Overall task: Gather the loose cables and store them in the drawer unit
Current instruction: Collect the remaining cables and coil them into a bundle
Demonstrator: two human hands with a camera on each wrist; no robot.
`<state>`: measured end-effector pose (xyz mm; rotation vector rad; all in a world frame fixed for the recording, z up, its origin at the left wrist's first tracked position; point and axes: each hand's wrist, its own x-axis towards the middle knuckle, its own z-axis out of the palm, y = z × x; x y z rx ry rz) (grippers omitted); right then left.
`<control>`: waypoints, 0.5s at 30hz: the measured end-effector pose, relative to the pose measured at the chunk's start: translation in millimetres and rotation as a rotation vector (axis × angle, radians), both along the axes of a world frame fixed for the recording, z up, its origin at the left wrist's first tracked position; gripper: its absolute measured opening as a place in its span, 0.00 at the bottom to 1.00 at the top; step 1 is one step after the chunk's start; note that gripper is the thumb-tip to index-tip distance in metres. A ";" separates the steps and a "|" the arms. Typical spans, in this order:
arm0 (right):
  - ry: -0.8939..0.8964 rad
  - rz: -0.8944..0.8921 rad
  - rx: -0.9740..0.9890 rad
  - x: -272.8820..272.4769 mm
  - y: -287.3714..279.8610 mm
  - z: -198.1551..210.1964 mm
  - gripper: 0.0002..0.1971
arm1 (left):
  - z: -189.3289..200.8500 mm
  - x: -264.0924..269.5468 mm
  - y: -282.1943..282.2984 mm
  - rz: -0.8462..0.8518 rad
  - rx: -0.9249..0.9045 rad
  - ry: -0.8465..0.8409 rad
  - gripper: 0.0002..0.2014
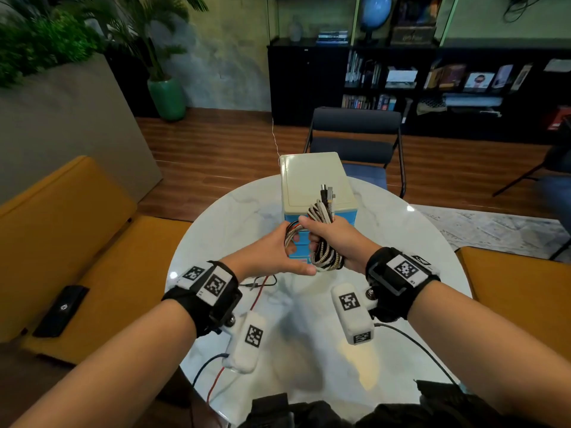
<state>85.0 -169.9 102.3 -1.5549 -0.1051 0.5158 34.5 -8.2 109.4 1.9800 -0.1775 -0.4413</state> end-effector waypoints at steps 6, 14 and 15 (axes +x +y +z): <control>0.069 -0.033 0.038 -1.1 1.1 3.5 0.07 | -3.5 -1.1 -5.5 0.038 -0.022 0.066 0.39; 0.155 -0.014 0.105 -3.7 0.6 3.1 0.08 | -11.8 -1.5 -3.9 0.097 -0.040 -0.007 0.42; 0.183 -0.012 0.135 -4.7 1.0 3.5 0.09 | -12.4 -0.9 -5.0 0.108 -0.054 -0.022 0.42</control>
